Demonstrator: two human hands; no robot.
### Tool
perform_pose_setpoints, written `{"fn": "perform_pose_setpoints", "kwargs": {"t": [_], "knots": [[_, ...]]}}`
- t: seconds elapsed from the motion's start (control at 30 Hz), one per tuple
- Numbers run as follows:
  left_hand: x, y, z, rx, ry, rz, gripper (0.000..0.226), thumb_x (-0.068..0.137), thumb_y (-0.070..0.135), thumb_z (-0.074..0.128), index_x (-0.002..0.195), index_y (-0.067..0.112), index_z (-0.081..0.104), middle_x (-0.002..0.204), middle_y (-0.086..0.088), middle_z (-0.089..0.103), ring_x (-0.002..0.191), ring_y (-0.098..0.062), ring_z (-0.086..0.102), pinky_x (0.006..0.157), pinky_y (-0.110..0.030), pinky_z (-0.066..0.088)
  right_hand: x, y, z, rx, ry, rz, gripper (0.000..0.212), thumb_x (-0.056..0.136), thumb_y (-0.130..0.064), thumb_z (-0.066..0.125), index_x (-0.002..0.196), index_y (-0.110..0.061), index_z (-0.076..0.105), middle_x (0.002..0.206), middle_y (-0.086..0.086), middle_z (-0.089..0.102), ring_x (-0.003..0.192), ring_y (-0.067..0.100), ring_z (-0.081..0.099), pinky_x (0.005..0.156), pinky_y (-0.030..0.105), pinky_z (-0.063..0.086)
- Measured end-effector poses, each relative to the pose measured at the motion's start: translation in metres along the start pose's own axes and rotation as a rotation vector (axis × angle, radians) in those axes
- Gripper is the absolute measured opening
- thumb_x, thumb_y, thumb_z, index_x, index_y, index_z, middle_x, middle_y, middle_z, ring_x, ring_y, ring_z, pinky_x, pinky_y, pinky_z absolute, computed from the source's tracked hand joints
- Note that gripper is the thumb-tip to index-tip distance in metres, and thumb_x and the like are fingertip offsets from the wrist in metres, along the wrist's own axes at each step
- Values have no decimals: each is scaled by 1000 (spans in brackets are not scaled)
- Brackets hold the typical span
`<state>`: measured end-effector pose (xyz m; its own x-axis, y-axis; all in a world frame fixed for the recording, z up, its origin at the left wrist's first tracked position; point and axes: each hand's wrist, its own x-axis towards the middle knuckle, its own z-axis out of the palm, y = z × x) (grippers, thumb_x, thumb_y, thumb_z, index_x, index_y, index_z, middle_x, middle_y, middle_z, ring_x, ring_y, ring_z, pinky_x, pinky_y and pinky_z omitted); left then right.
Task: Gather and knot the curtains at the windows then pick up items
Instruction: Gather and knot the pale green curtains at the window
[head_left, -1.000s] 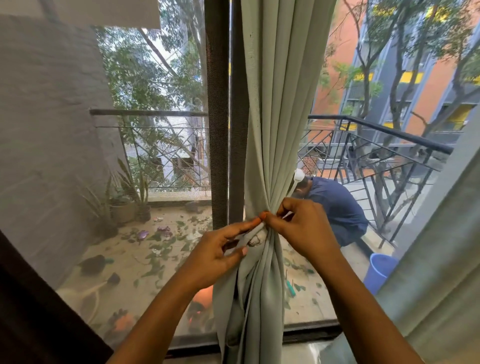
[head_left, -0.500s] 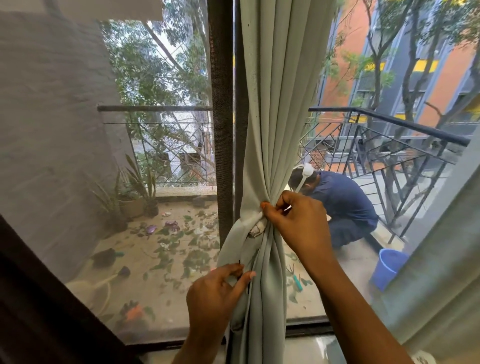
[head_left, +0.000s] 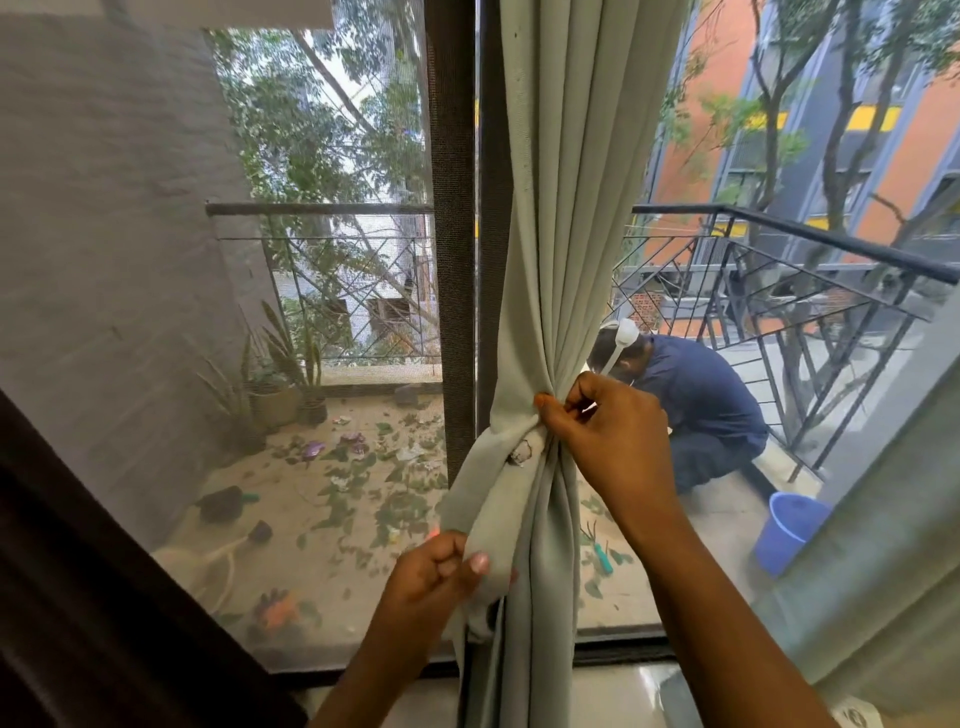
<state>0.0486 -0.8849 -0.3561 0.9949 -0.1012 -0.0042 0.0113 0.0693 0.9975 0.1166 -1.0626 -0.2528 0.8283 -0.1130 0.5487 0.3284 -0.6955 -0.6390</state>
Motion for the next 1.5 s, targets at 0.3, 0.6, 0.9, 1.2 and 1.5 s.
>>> {"fn": "perform_pose_setpoints", "kwargs": {"t": [0.3, 0.6, 0.9, 1.2, 1.5], "knots": [[6, 34, -102, 196, -297, -90, 45, 65, 46, 84, 84, 7, 73, 66, -13, 60, 56, -17, 57, 52, -23, 47, -4, 1, -2, -5, -6, -21, 28, 81, -37, 69, 66, -14, 61, 61, -4, 60, 57, 8, 55, 59, 30, 48], [42, 66, -71, 427, -163, 146, 32, 82, 40, 68, 107, 20, 73, 105, 15, 73, 103, -1, 66, 94, -27, 52, -2, -2, 0, -6, -70, -11, 29, 81, -40, 69, 68, -16, 62, 62, -6, 59, 57, 5, 54, 56, 18, 43], [60, 102, 19, 185, 107, 441, 23, 71, 25, 76, 94, 27, 74, 90, 9, 76, 89, -8, 72, 82, -26, 56, -19, 2, 13, 37, 123, -136, 22, 81, -30, 70, 70, -20, 55, 70, -8, 56, 66, 6, 54, 58, 19, 44], [68, 123, 27, 540, 184, 425, 45, 56, 55, 83, 84, 22, 77, 76, 6, 75, 72, -6, 71, 72, -36, 59, -35, 13, 27, 241, 106, -238, 13, 86, -34, 59, 97, -27, 57, 91, -11, 56, 85, 3, 56, 69, 33, 54], [69, 123, 32, 807, 215, 479, 40, 67, 45, 82, 97, 21, 74, 73, 1, 74, 65, -7, 67, 65, -28, 55, -35, 41, 15, 267, -163, -356, 25, 90, -21, 53, 111, -14, 65, 115, -12, 48, 112, -3, 46, 92, 9, 37]]}}
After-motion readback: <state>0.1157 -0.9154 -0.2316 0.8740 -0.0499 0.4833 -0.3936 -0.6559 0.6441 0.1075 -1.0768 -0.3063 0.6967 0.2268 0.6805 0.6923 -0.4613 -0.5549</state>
